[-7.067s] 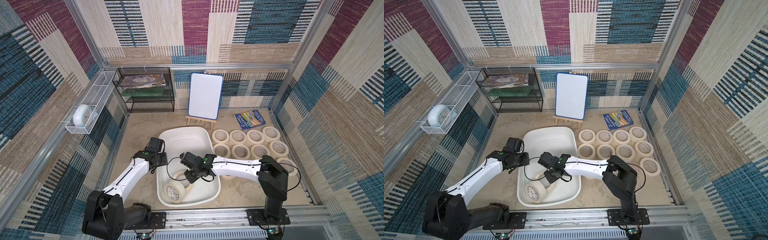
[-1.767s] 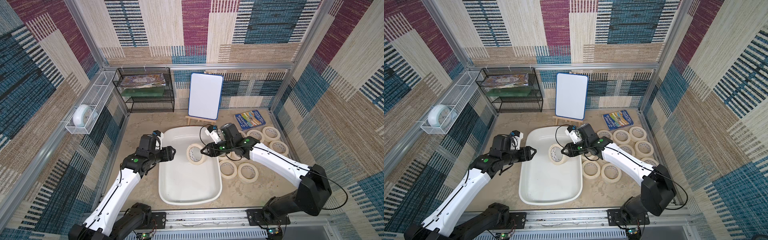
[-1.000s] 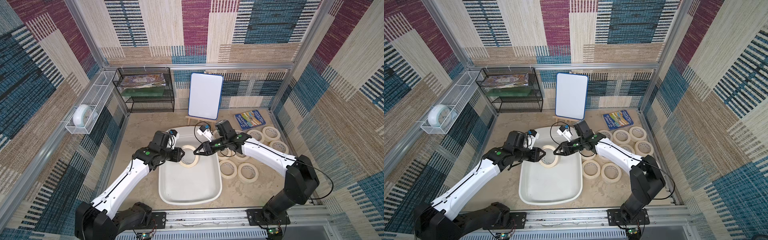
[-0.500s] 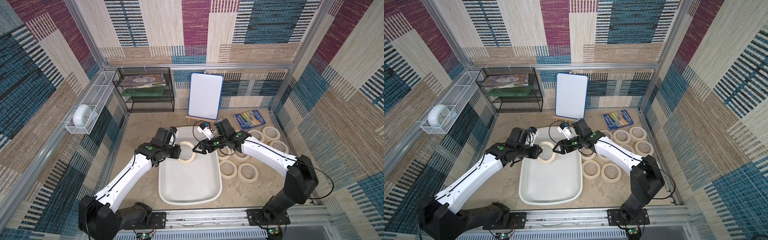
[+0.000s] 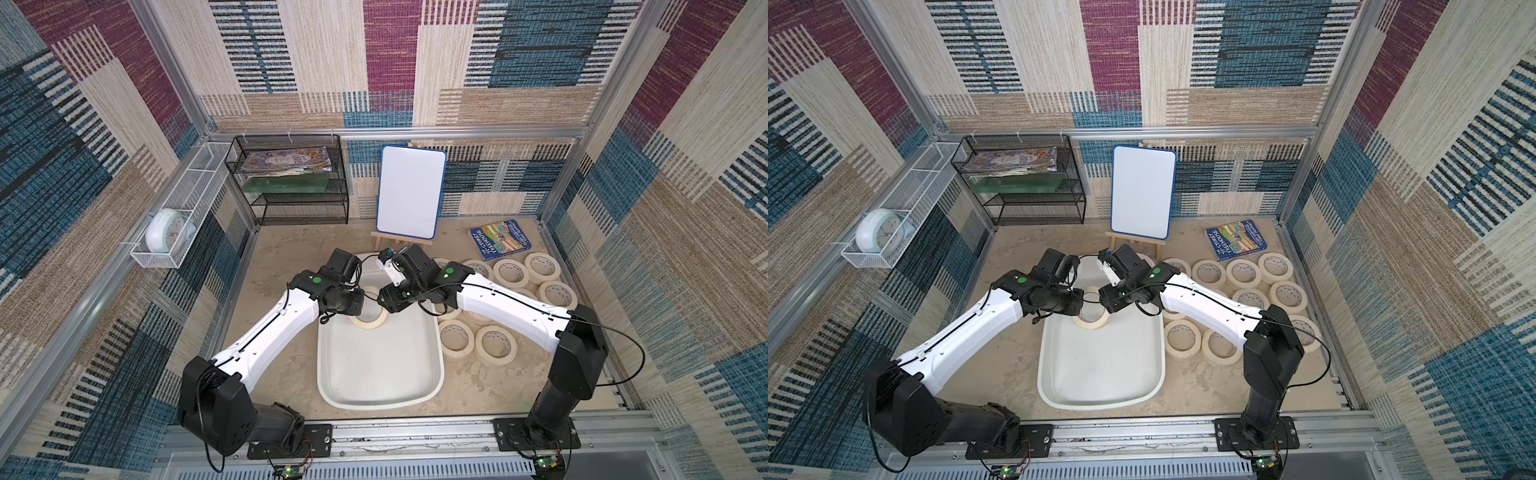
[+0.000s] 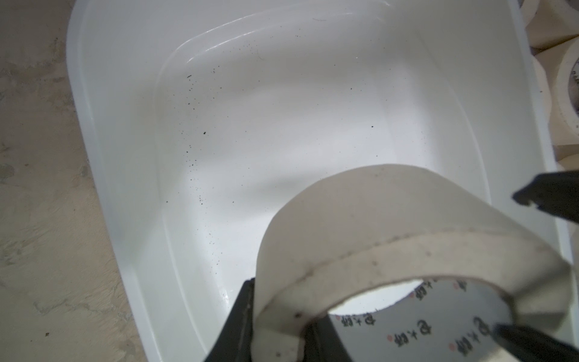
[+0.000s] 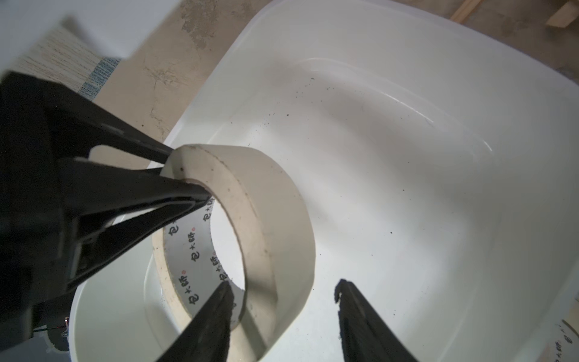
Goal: Take out the art tape in the storage box
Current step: Pick up the art tape from the storage box, then place the art tape at the center of the board.
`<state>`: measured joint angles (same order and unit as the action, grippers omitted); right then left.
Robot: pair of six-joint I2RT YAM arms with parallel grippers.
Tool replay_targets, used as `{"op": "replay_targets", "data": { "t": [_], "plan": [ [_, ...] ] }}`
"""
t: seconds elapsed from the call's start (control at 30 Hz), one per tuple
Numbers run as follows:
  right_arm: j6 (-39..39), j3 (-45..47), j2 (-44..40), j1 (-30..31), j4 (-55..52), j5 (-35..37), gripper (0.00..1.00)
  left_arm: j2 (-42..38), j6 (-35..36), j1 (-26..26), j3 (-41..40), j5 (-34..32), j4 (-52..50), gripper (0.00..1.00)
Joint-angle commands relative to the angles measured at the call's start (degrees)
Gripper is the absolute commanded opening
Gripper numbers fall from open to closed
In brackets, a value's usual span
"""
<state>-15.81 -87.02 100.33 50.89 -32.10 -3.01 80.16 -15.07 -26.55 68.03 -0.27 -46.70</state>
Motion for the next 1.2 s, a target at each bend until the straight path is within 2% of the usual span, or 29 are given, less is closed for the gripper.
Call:
{"op": "replay_targets", "data": {
  "t": [0.0, 0.13, 0.2, 0.27, 0.37, 0.47, 0.5, 0.63, 0.73, 0.93, 1.17],
  "plan": [
    [-0.1, -0.9, 1.3, 0.5, -0.8, 1.3, 0.5, -0.1, -0.8, -0.2, 0.7, -1.9, 0.3, 0.0],
    [-0.4, -0.9, 2.3, 0.7, 0.1, 1.0, 0.37, -0.4, -1.1, -0.3, 1.1, -1.5, 0.4, 0.0],
    [-0.7, -0.9, 2.6, 0.6, 0.8, 1.3, 0.23, -0.5, -1.2, -0.4, 1.1, -0.8, 0.8, 0.0],
    [-1.4, -0.9, 2.5, 0.6, 1.1, 2.4, 0.0, -0.7, -1.3, -0.5, 0.9, 0.1, 1.4, 0.0],
    [-2.9, -0.9, 2.1, 0.5, 0.9, 5.9, 0.0, -1.7, -1.5, -0.5, 0.1, 0.5, 2.6, 0.0],
    [-4.0, -0.5, 2.0, 0.2, 0.8, 7.9, 0.0, -4.3, -1.4, -0.5, -2.0, 2.2, 6.0, 0.17],
    [-4.2, -0.5, 2.0, -0.2, 0.8, 7.9, 0.0, -5.5, -1.3, -0.5, -2.8, 2.9, 7.3, 0.25],
    [-5.1, -0.5, 2.1, -1.7, 0.8, 7.4, 0.0, -11.7, -0.6, -0.5, -6.0, 4.3, 12.5, 0.82],
    [-5.5, 0.3, 1.3, -2.9, 0.7, 7.4, 0.0, -17.1, -0.6, -0.4, -8.1, 1.9, 14.7, 1.0],
    [-6.4, 4.1, -5.0, -6.0, -2.8, 10.5, 0.0, -22.8, -1.1, 0.3, -10.1, -5.2, 13.4, 0.99],
    [-13.0, 15.7, -21.8, -12.0, -14.0, 18.6, 0.0, -19.4, -1.5, 0.6, -12.4, -4.4, 17.0, 0.99]
  ]
}}
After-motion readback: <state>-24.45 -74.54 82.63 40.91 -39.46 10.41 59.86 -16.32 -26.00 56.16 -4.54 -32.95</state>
